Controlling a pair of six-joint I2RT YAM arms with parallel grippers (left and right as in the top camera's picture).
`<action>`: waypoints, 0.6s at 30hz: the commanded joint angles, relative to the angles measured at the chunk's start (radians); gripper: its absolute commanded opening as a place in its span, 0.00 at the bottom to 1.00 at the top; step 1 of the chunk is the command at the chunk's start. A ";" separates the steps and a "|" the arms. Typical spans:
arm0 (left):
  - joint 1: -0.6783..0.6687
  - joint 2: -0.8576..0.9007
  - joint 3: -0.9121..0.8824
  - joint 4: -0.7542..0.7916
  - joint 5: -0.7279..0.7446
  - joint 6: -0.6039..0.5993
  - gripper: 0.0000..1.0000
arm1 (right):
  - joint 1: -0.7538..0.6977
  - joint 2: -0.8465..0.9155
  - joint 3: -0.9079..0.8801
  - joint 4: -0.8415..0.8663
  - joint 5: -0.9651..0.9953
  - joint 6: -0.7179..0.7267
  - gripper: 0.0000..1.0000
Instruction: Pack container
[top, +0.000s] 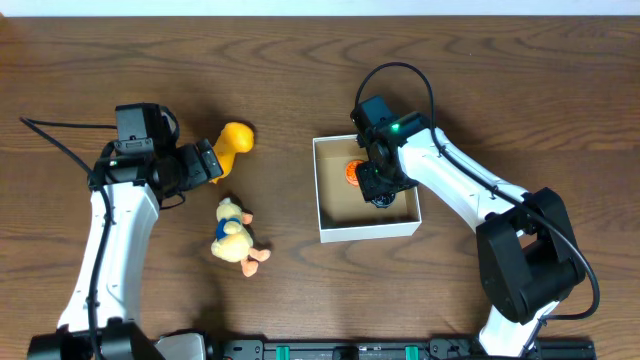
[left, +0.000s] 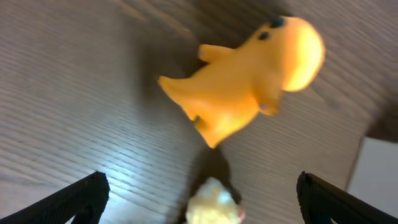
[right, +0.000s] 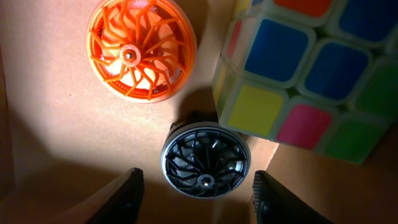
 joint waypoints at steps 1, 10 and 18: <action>-0.050 -0.065 0.021 -0.022 0.043 0.061 0.98 | -0.002 -0.011 0.056 -0.005 0.002 -0.055 0.57; -0.253 -0.091 0.018 -0.172 0.042 0.082 0.98 | 0.042 -0.039 0.249 -0.095 -0.126 -0.220 0.46; -0.339 0.000 0.011 -0.191 0.042 0.082 0.93 | 0.098 -0.011 0.249 -0.094 -0.124 -0.219 0.28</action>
